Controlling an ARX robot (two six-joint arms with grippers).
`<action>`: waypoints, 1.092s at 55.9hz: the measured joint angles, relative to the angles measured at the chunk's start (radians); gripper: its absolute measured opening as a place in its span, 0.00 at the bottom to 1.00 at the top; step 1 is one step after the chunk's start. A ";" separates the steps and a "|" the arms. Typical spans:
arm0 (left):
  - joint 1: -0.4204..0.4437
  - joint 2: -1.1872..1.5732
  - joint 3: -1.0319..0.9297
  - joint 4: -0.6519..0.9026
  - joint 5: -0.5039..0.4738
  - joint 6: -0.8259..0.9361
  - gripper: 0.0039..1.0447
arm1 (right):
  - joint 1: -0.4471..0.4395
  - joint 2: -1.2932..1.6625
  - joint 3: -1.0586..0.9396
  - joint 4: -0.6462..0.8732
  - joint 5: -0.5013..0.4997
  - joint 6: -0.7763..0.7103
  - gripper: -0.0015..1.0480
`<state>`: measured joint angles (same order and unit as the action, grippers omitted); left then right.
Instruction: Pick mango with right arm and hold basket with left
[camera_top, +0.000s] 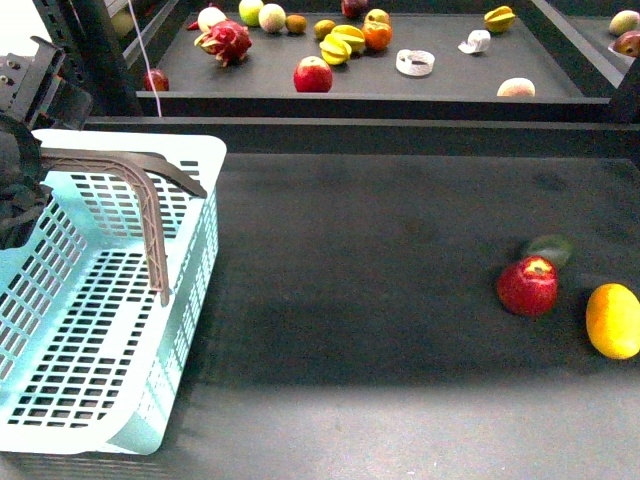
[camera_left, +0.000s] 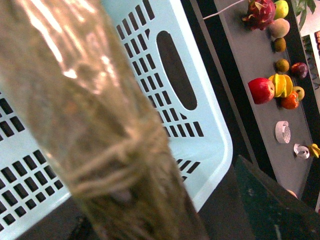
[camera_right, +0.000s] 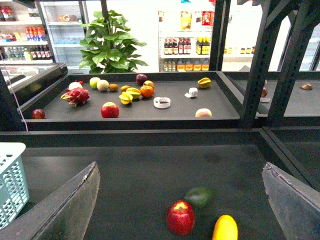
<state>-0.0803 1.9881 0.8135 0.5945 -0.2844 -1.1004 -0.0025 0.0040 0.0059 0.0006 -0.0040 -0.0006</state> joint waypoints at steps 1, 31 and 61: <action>0.002 0.004 0.001 0.000 0.000 -0.001 0.59 | 0.000 0.000 0.000 0.000 0.000 0.000 0.92; 0.002 -0.060 -0.061 0.029 0.109 0.085 0.04 | 0.000 0.000 0.000 0.000 0.000 0.000 0.92; -0.172 -0.419 -0.409 0.205 0.424 0.509 0.04 | 0.000 0.000 0.000 0.000 0.000 0.000 0.92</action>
<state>-0.2520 1.5692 0.4049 0.7994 0.1398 -0.5919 -0.0025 0.0040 0.0059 0.0006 -0.0040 -0.0006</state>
